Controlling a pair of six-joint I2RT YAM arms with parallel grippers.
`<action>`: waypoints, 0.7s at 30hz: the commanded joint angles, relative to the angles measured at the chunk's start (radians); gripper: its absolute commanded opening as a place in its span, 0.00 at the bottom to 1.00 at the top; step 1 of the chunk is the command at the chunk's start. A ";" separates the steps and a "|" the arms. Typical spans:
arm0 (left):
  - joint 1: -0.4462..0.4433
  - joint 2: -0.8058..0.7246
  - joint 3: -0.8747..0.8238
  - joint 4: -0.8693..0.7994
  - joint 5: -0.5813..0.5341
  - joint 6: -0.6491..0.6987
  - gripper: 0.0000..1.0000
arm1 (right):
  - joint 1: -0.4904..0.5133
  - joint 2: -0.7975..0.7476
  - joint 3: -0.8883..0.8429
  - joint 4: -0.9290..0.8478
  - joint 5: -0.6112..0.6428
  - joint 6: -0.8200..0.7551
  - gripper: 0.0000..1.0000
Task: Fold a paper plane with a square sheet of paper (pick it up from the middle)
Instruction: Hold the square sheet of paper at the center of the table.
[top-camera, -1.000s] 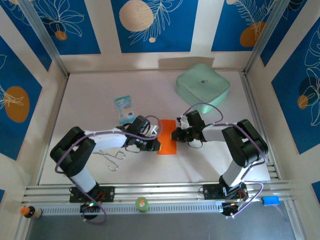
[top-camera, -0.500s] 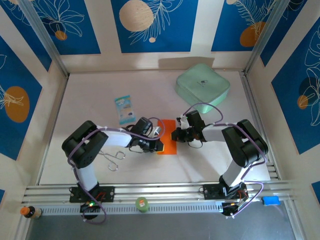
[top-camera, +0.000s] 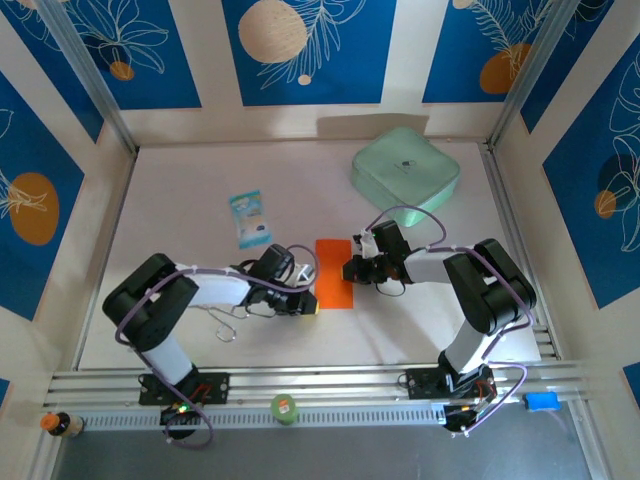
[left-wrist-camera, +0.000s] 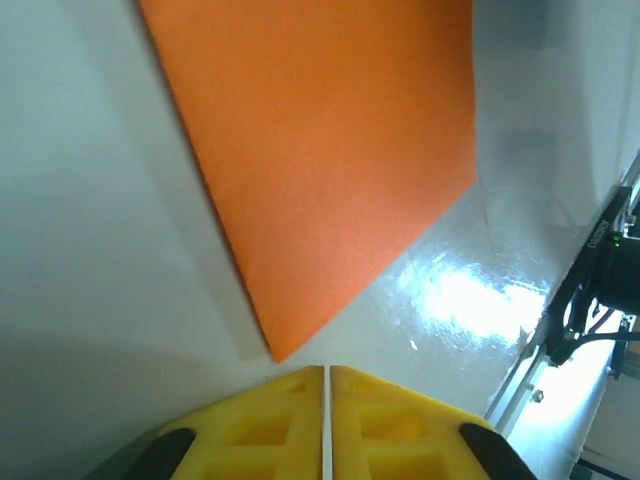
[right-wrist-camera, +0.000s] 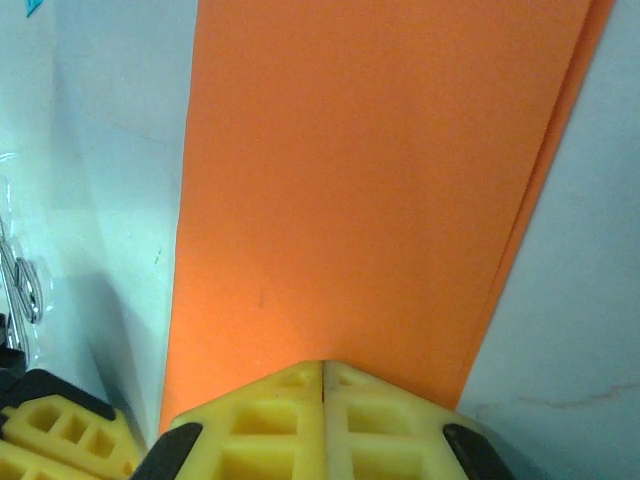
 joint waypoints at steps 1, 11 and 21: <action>0.008 -0.057 0.051 -0.010 0.022 0.018 0.12 | -0.002 0.022 -0.045 -0.084 0.091 -0.027 0.00; 0.103 0.210 0.330 0.083 0.063 -0.052 0.07 | -0.001 0.028 -0.043 -0.087 0.091 -0.030 0.00; 0.140 0.329 0.314 0.107 0.075 -0.043 0.07 | 0.001 0.033 -0.038 -0.092 0.096 -0.031 0.00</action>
